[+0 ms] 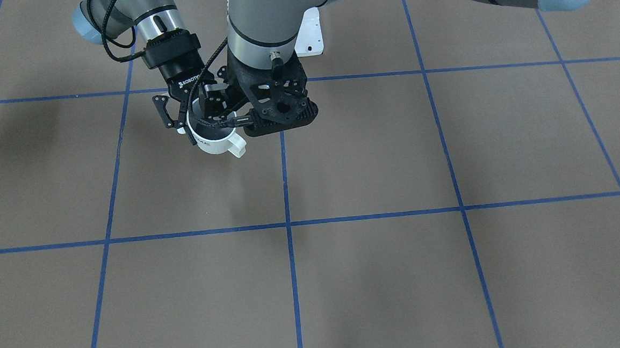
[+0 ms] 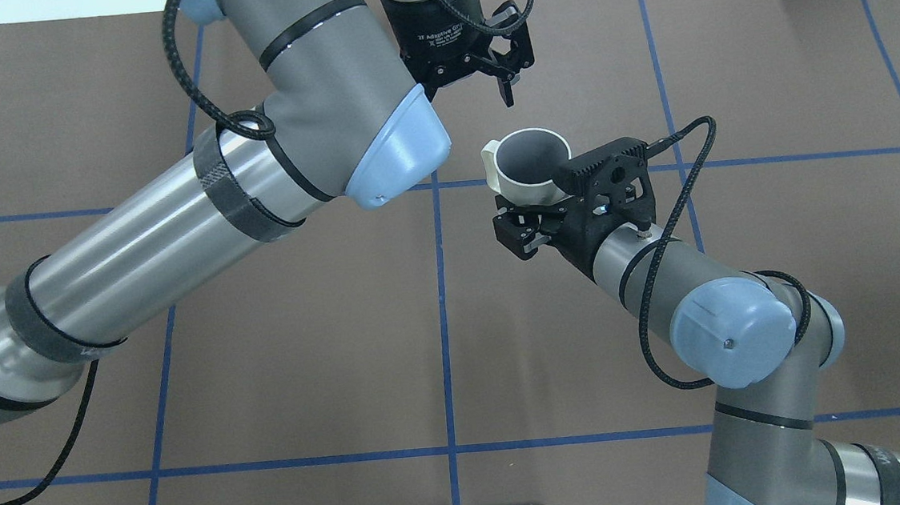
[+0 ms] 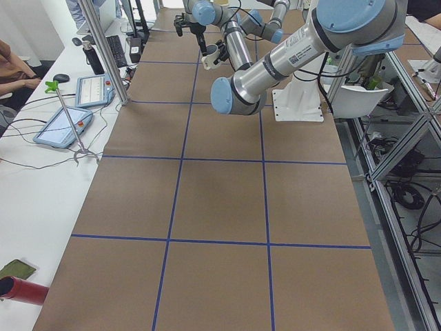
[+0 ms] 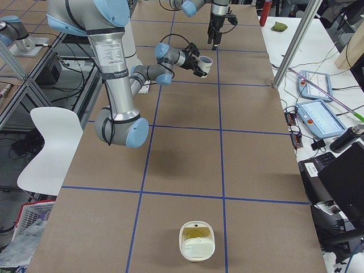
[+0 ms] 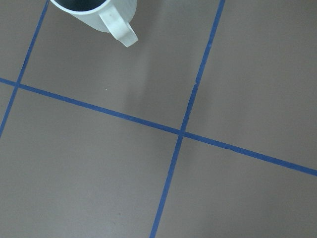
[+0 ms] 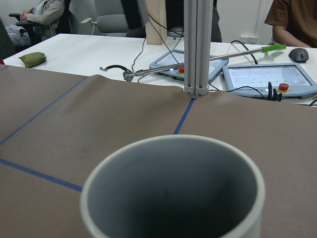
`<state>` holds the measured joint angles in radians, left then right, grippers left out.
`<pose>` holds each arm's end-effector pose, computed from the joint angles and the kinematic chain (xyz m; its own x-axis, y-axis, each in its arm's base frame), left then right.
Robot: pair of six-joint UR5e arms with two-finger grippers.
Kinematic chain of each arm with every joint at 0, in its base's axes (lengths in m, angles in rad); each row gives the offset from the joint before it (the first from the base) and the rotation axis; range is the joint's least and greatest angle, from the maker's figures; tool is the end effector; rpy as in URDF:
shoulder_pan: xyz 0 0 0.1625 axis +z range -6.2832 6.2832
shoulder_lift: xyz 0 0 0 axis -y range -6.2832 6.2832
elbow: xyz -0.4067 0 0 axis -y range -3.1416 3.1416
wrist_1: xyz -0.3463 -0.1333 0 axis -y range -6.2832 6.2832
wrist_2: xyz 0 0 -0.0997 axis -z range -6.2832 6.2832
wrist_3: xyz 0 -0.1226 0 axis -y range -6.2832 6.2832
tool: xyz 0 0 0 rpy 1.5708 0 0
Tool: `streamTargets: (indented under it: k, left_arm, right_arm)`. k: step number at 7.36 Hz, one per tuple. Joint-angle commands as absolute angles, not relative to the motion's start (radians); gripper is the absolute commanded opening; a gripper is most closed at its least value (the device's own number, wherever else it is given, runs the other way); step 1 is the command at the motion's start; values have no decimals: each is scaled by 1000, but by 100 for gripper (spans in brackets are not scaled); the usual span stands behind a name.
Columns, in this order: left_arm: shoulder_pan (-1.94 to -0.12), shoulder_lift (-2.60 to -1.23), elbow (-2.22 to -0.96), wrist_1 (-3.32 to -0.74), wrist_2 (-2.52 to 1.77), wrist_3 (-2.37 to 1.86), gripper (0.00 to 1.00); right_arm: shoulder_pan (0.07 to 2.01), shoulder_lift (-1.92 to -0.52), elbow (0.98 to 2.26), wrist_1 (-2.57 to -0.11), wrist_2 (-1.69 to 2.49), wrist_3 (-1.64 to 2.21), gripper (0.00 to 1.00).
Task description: Left arm hands cup to right arm to dump lemon
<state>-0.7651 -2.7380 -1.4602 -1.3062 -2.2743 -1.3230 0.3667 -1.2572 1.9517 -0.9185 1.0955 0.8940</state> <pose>0.4538 -0.5106 0.0154 0.5393 -0.2585 -0.8015 0.0658 0.9617 -0.2659 -0.4175 -0.3632 0.2547 0.6222 -0.3576 0.6964 -0.4434 0.5723 0.6899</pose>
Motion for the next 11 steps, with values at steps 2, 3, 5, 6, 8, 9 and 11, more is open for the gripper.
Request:
streamTargets:
  k: [2, 3, 5, 6, 8, 9, 11]
  left_arm:
    - [-733, -2738, -1422, -1351, -2278, -1324, 89]
    - [-727, -2738, -1420, -1351, -2279, -1322, 87]
    - [-726, -2738, -1424, -1351, -2281, -1322, 83]
    - [-724, -2738, -1422, -1351, -2281, -1322, 81]
    - [-721, -2738, -1416, -1351, -2281, -1322, 69]
    - [-719, -2738, -1407, -1353, -2281, -1322, 64]
    - [-718, -2738, -1405, -1358, -2281, -1322, 58]
  right_arm:
    - [364, -1227, 1945, -919, 1100, 893, 0]
    - [364, -1227, 1944, -919, 1100, 893, 0]
    - [364, -1227, 1944, -919, 1100, 893, 0]
    - [364, -1229, 1944, -919, 1100, 893, 0]
    - [364, -1226, 1947, -917, 1101, 893, 0]
    - [365, -1226, 1951, -917, 1101, 893, 0]
    - [365, -1226, 1953, -917, 1101, 893, 0]
